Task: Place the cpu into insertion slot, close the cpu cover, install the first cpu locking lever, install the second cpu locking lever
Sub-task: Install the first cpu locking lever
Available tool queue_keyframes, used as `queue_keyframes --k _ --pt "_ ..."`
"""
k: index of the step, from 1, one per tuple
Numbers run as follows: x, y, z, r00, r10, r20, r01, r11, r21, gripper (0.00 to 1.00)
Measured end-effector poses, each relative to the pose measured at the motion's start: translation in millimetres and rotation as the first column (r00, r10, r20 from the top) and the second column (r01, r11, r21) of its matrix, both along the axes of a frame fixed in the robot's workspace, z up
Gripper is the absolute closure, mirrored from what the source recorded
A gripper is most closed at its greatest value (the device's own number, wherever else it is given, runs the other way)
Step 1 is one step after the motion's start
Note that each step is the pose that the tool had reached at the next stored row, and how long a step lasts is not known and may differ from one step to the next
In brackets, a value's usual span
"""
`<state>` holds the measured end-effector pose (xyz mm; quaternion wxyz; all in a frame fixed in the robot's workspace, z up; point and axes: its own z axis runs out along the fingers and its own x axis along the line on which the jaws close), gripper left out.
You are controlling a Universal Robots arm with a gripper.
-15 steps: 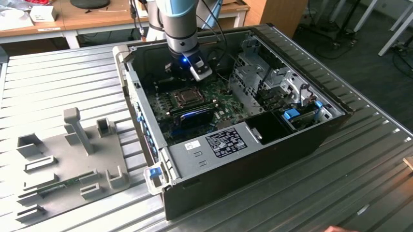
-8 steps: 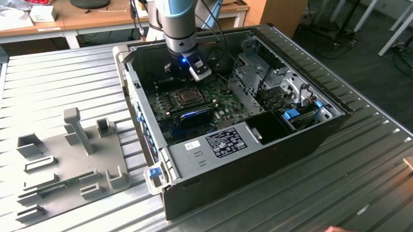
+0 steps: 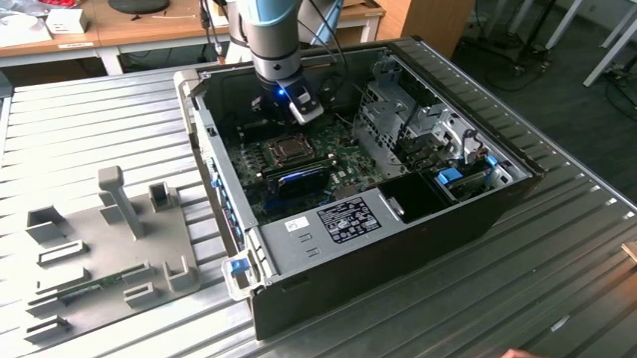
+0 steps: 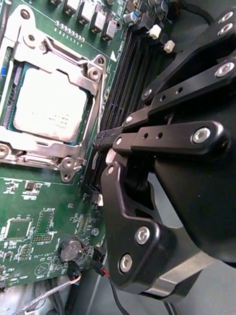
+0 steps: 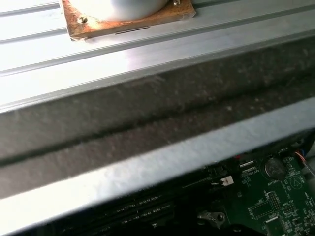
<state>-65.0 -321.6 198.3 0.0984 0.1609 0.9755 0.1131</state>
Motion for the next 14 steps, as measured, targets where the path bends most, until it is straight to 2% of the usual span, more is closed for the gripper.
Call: queue_keyframes --k 4,6,14 --pt "-0.4 0.7 -0.1 1.0 0.0 0.0027 0.0 1.0 0.0002 0.89" --pt "-0.4 0.7 0.0 1.0 0.0 0.0068 0.0 1.0 0.0001 0.89" --pt "-1.0 0.7 -0.9 0.999 0.0 0.0443 0.0 1.0 0.0 0.89"
